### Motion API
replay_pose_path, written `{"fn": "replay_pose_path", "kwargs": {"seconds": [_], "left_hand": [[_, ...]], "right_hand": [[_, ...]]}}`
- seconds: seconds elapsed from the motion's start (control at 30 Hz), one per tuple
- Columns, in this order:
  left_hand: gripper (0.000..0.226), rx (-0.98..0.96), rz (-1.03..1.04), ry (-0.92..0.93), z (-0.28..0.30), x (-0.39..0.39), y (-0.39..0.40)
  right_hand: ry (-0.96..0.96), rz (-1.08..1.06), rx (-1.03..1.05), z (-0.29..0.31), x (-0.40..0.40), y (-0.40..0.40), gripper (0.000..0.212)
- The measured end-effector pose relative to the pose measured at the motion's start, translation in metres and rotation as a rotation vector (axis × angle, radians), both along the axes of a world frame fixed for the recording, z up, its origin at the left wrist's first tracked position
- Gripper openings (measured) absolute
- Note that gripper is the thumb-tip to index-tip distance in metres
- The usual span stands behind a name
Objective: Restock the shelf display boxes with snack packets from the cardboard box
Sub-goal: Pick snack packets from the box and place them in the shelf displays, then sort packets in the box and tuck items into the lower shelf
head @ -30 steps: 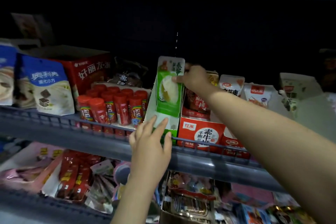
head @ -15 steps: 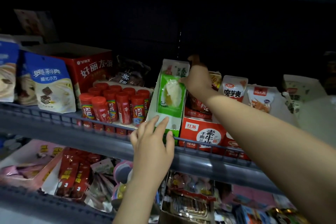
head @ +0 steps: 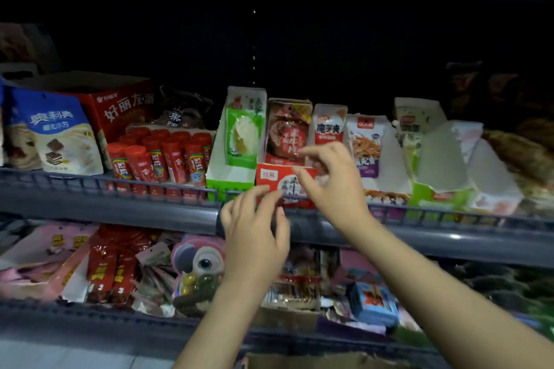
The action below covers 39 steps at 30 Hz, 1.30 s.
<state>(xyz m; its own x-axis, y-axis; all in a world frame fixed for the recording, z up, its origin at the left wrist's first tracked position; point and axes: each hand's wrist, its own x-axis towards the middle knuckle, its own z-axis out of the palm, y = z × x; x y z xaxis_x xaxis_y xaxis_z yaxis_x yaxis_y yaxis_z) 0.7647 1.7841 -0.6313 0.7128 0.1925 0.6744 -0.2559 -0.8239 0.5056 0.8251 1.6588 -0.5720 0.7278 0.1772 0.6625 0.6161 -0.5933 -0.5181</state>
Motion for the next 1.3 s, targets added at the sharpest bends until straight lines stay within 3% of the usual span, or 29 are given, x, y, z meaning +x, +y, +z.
{"fn": "replay_pose_path", "kwargs": {"seconds": [0.17, 0.4, 0.67, 0.8, 1.07, 1.2, 1.3], "left_hand": [[0.038, -0.061, -0.078, 0.086, -0.027, -0.028, -0.034], [0.032, -0.114, -0.249, 0.389, -0.092, -0.054, -0.09], [0.025, -0.133, -0.192, 0.807, -0.215, -0.078, -0.12], [0.024, -0.186, -0.157, 0.908, -0.27, -0.085, -0.126], [0.027, -0.207, -0.238, 1.201, -0.35, -0.094, -0.141], [0.035, -0.201, -0.291, 1.357, -0.374, -0.098, -0.143], [0.034, -0.173, -0.282, 1.37, -0.386, -0.097, -0.145]], "right_hand": [[0.102, -0.057, 0.088, -0.055, -0.058, -0.053, 0.025], [0.353, -0.165, 0.178, -0.157, -0.117, -0.104, 0.023], [0.735, -0.352, 0.262, -0.292, -0.153, -0.142, 0.02], [0.916, -0.389, 0.265, -0.351, -0.165, -0.151, 0.022], [1.22, -0.48, 0.286, -0.429, -0.188, -0.159, 0.023], [1.383, -0.498, 0.297, -0.453, -0.195, -0.161, 0.038], [1.44, -0.512, 0.283, -0.469, -0.2, -0.164, 0.048]]}}
